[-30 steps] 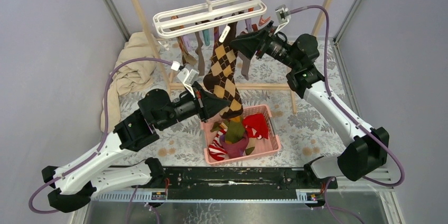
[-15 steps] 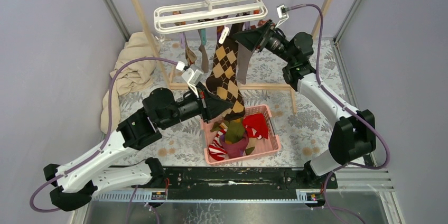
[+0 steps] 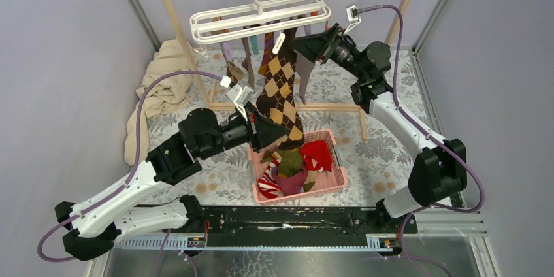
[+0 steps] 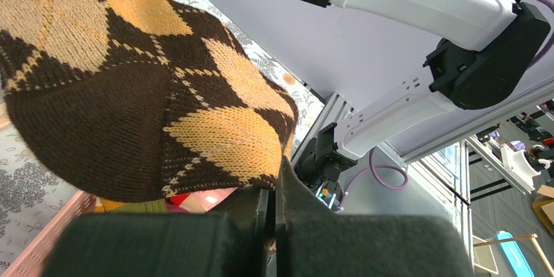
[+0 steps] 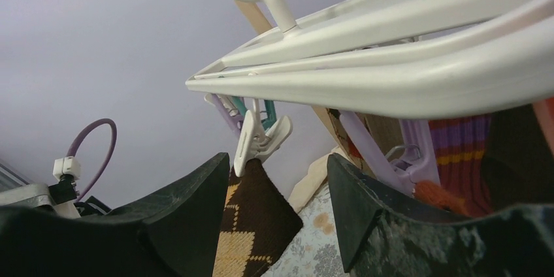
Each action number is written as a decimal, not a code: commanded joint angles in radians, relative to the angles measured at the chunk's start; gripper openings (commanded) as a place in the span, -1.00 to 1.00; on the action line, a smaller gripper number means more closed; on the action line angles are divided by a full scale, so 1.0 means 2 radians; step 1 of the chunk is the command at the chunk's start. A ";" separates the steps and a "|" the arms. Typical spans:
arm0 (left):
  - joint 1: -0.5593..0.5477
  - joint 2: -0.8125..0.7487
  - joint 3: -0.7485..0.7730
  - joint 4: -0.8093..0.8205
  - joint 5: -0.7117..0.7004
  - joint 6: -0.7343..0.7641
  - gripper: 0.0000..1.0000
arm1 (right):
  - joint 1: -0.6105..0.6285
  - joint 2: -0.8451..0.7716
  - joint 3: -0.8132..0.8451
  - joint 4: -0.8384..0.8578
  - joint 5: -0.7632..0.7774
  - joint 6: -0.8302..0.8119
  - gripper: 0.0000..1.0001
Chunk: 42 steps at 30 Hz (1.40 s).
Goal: Remove the socks clipped to the hanger
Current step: Remove the sock from the hanger.
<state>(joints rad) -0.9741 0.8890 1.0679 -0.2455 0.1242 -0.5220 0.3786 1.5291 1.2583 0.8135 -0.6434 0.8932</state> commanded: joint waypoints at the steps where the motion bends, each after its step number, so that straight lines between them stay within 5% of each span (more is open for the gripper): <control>1: 0.003 -0.006 0.000 0.020 0.005 -0.003 -1.00 | -0.001 -0.042 0.001 -0.003 0.011 -0.021 0.28; 15: 0.003 -0.003 -0.005 0.023 0.006 -0.003 -1.00 | -0.001 -0.149 0.004 -0.217 0.036 -0.111 0.28; 30: 0.003 -0.009 -0.028 0.029 0.006 -0.003 -1.00 | 0.000 -0.305 -0.143 -0.334 0.009 -0.183 0.29; 36: 0.003 -0.022 -0.063 0.023 -0.013 -0.006 -1.00 | 0.000 -0.361 -0.228 -0.337 -0.001 -0.183 0.30; 42: 0.003 -0.035 -0.075 0.014 -0.028 -0.009 -1.00 | -0.001 -0.351 -0.216 -0.284 -0.018 -0.147 0.29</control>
<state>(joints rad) -0.9741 0.8513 0.9249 -0.2443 0.0959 -0.5282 0.3786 0.8215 0.7799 0.1158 -0.6319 0.5556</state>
